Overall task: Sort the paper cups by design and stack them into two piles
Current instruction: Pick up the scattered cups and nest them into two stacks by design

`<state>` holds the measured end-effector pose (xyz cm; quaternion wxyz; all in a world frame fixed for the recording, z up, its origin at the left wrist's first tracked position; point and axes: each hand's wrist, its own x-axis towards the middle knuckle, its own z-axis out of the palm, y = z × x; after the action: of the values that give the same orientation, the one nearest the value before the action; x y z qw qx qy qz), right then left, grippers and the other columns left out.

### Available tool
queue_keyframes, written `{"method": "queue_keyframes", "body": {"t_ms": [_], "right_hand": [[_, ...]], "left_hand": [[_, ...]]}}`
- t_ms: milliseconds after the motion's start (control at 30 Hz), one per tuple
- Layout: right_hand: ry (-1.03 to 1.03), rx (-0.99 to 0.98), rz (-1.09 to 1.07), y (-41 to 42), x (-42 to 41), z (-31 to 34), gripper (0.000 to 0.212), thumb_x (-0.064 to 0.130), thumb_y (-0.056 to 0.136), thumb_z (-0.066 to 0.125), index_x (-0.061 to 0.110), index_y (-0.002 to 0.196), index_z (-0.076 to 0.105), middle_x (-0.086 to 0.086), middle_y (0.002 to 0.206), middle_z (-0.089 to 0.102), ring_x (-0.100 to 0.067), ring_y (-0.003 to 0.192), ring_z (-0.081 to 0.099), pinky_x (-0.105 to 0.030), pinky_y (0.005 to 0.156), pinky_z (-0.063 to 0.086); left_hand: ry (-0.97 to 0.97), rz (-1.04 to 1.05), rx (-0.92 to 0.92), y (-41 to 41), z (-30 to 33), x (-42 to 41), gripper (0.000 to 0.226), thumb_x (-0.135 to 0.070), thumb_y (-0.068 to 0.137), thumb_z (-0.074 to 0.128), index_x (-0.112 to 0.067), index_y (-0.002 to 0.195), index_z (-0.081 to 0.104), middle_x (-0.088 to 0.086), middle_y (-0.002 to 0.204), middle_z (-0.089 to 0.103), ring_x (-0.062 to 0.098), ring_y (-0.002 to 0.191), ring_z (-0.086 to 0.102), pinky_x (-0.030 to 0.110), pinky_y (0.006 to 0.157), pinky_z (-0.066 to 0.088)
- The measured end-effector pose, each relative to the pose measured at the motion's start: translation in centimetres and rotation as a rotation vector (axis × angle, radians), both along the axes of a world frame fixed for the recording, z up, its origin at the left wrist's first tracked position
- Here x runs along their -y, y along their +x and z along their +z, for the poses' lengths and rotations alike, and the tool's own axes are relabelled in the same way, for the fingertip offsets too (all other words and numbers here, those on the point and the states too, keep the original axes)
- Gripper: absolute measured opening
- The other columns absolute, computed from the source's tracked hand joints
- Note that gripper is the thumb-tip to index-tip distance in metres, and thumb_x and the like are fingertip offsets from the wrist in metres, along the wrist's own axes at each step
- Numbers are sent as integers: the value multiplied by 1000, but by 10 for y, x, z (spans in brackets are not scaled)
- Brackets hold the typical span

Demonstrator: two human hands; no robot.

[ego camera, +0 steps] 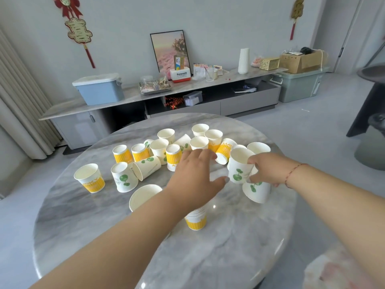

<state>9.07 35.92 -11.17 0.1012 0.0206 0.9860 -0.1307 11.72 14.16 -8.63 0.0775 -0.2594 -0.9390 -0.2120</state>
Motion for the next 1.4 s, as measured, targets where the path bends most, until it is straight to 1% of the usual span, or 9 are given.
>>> {"method": "queue_keyframes", "body": {"t_ms": [67,200,367,467,633,800,1033,1167,1400], "right_hand": [[-27,-95,111,10,7,25,38,37,76,68,20,109,58,5,73,45,-19,72,57,-32,56,48],[-24,-300,389,33,35,66,35,41,74,69,33,106,58,9,74,44,-5,63,44,-18,56,33],[-173,-390,509,45,66,81,44,38,71,73,38,111,56,10,99,58,-2,85,52,-23,77,43],[-324,-405,469,44,72,84,69,37,69,77,50,127,42,19,113,55,-1,100,50,-8,85,37],[-504,-421,395,34,76,76,62,37,69,78,44,123,49,13,115,58,-1,101,54,-1,79,37],[-809,-345,307,28,82,69,44,36,63,78,27,103,64,-4,98,68,-17,81,65,-39,71,57],[-1036,-165,248,20,89,49,46,32,58,77,20,100,63,2,89,68,-8,73,68,-31,67,58],[-970,-149,266,19,100,36,36,20,72,78,21,104,62,-2,97,67,-12,85,66,-35,78,58],[-1284,-88,249,19,111,35,44,27,64,83,25,103,63,2,97,68,-12,89,65,-33,82,52]], "left_hand": [[73,-21,80,-6,9,2,73,-47,74,71,-25,135,37,-6,138,42,14,128,34,20,98,26],[256,-70,258,-15,28,12,107,-45,57,85,-32,143,22,-4,136,46,15,123,46,32,104,40],[452,2,162,-5,51,47,73,-33,63,84,-31,125,45,-12,101,63,2,87,61,11,71,49],[612,106,138,4,50,88,66,-29,58,87,-30,113,51,-13,97,64,1,84,61,14,71,52],[885,254,233,18,15,141,81,-30,46,87,-27,118,50,-3,106,61,15,90,63,28,72,53],[854,233,307,21,-27,142,64,-25,59,88,-23,109,48,2,114,62,15,110,61,34,93,51],[799,201,329,12,-45,136,59,-9,73,78,-24,119,44,3,118,57,13,115,58,36,104,45],[602,124,255,19,-44,133,77,-37,72,76,-53,131,30,-13,126,54,4,122,50,30,105,38],[711,51,224,26,-8,126,74,-60,69,61,-48,136,32,-11,139,44,1,131,37,30,107,32]]}}
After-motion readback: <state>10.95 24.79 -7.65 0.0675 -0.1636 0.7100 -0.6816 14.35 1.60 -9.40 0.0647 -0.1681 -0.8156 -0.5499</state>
